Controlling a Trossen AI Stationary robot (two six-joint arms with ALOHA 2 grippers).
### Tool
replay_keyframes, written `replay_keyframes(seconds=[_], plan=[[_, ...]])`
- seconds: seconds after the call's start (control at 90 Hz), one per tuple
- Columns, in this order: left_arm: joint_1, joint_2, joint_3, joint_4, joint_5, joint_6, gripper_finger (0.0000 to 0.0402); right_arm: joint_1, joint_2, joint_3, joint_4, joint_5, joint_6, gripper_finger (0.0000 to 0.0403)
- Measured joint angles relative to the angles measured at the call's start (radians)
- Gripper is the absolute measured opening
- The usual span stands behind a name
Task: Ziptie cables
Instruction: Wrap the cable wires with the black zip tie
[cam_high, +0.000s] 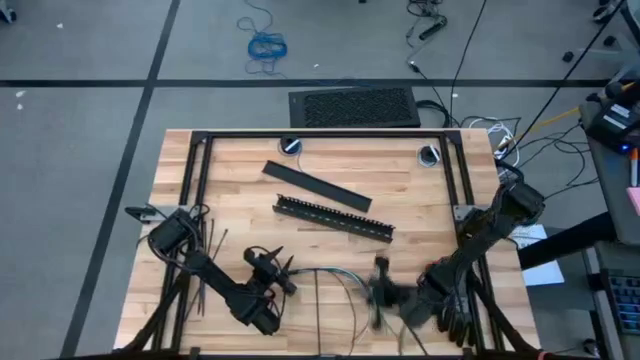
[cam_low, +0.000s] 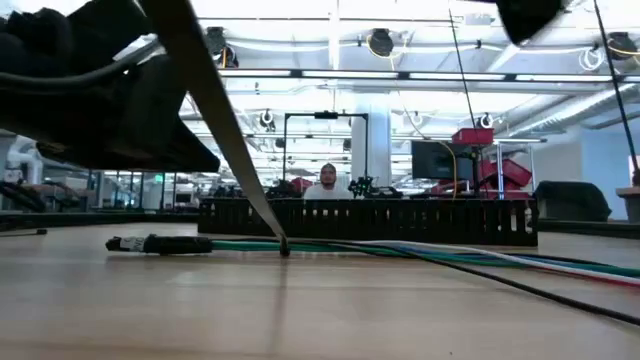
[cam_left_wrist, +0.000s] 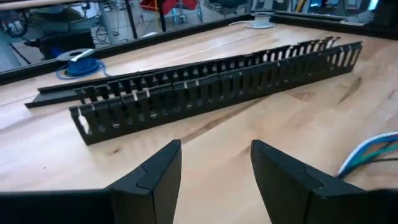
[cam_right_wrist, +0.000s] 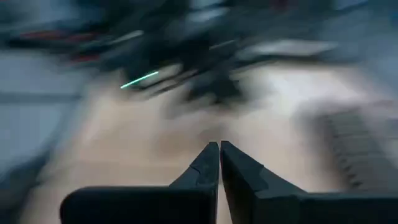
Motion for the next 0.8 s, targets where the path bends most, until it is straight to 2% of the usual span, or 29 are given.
replay_keyframes(seconds=[0.033,0.167,0.244,0.333,0.533,0.656,0.8], plan=[[-0.003,0.000,0.000,0.000,0.003,0.001,0.0191,-0.014,-0.037,0.000,0.007,-0.030,-0.039,0.0009],[-0.011,0.000,0.000,-0.048,0.011,-0.011,0.0191,-0.027,-0.111,0.003,0.019,-0.293,-0.112,0.0009],[-0.004,0.000,0.000,-0.117,0.022,-0.057,0.0191,-0.015,-0.105,0.002,-0.020,-0.372,-0.105,0.0009],[0.003,-0.001,0.000,-0.197,0.034,-0.116,0.0191,0.004,-0.079,0.002,-0.099,-0.357,-0.057,0.0009],[0.060,-0.001,0.000,-0.275,0.049,-0.122,0.0191,-0.010,-0.047,0.000,-0.320,-0.157,0.024,0.0009],[0.114,-0.002,-0.022,-0.277,0.011,-0.078,0.0191,-0.071,-0.047,0.000,-0.377,-0.159,0.043,0.0008],[0.128,-0.004,-0.051,-0.297,-0.107,-0.107,0.0191,-0.115,-0.047,0.000,-0.428,-0.160,0.040,0.0008]])
